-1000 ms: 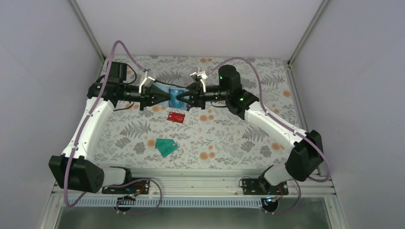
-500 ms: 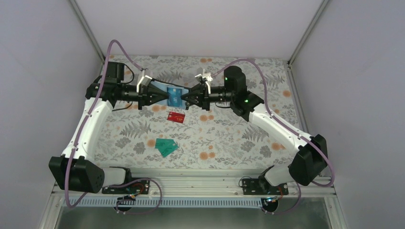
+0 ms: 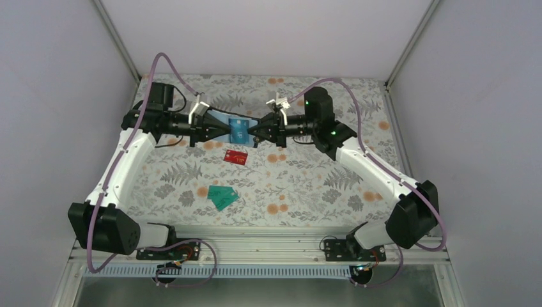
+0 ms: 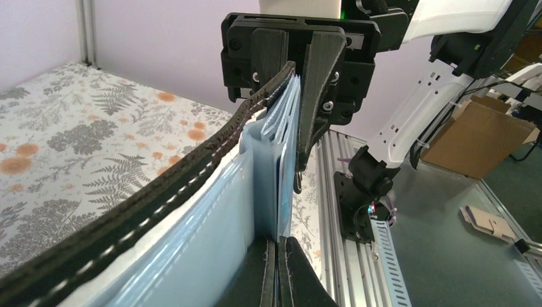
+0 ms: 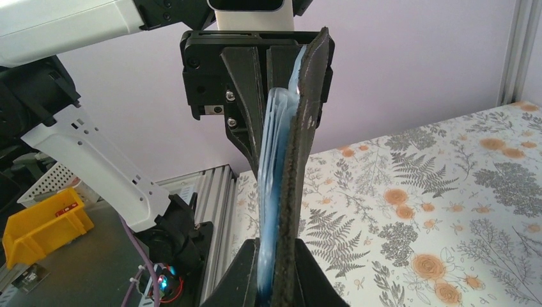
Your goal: Take the credit cards out of the card holder
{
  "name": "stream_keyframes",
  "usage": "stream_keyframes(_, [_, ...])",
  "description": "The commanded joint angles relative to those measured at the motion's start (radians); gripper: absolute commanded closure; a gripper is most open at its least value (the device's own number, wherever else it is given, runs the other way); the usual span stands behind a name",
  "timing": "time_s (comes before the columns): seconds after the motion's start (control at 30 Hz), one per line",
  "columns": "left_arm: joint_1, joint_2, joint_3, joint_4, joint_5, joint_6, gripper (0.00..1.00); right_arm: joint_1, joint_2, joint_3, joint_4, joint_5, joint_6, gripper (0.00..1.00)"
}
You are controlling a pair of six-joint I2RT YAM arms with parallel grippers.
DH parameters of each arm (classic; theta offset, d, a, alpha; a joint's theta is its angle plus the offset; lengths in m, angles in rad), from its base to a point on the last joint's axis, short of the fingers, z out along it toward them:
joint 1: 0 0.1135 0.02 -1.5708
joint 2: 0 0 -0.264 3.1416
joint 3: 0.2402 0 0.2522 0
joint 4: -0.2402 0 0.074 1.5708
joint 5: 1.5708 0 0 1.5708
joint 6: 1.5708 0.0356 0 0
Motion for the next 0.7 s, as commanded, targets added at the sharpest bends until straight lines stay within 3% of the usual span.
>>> stream_keyframes(0.0, [0.045, -0.01, 0.0, 0.006, 0.001, 0.015, 0.98, -0.079, -0.061, -0.004, -0.06, -0.003, -0.041, 0.94])
stream_keyframes(0.4, [0.052, 0.002, -0.018, 0.04, 0.009, -0.024, 0.98, -0.081, -0.03, 0.013, 0.002, -0.068, -0.004, 0.89])
stream_keyframes(0.6, [0.04, -0.006, -0.021, 0.028, 0.016, 0.015, 0.97, -0.076, -0.023, 0.018, 0.008, -0.075, 0.007, 0.96])
stream_keyframes(0.67, [0.011, 0.0, -0.016, 0.045, -0.007, -0.001, 0.9, -0.066, -0.014, 0.02, 0.023, -0.089, 0.02, 0.96])
